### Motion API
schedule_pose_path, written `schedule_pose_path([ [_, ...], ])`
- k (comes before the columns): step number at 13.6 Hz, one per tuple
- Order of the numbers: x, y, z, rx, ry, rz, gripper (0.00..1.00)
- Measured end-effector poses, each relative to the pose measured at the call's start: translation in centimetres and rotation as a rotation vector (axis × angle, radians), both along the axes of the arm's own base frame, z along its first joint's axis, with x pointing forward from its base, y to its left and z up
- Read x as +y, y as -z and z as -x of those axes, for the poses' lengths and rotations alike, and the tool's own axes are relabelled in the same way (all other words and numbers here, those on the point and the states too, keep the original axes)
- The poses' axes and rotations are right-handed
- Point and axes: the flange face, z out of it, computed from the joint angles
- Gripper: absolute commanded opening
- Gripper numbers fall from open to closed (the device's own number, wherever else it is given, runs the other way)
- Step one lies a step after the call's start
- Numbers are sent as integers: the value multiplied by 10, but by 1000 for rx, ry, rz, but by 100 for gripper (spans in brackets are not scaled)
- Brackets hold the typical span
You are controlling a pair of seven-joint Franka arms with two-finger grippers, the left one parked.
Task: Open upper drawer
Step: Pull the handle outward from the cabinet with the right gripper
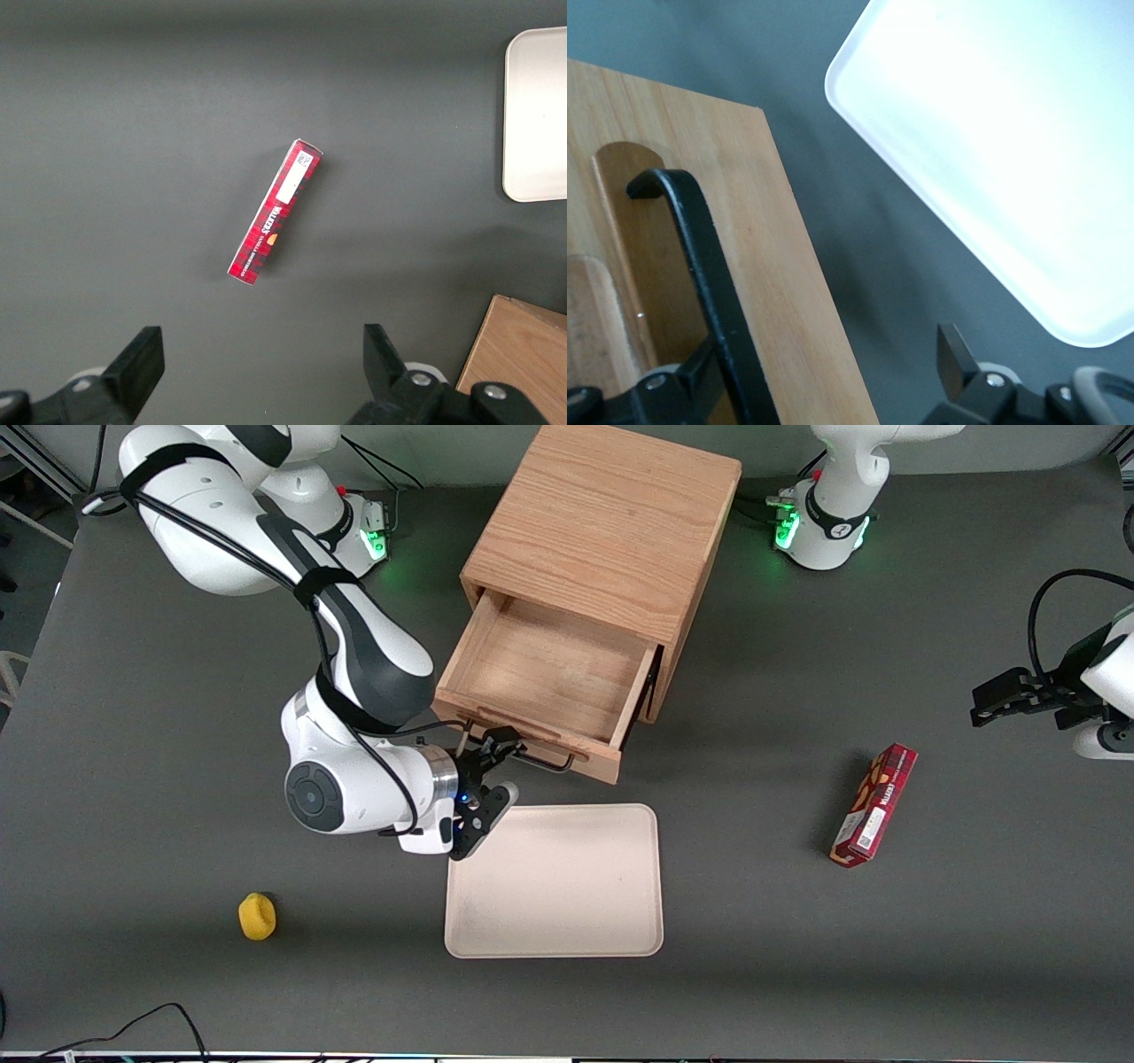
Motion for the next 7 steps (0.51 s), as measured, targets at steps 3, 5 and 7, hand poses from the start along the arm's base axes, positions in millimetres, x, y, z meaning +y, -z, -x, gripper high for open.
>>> schedule_pose_path([
  [3,-14,-7,-12,-28,-2,1,100],
  [5,-23,-10,-21,-54,-11,-5,100],
  [7,-30,-11,-29,-74,-13,-11,100],
])
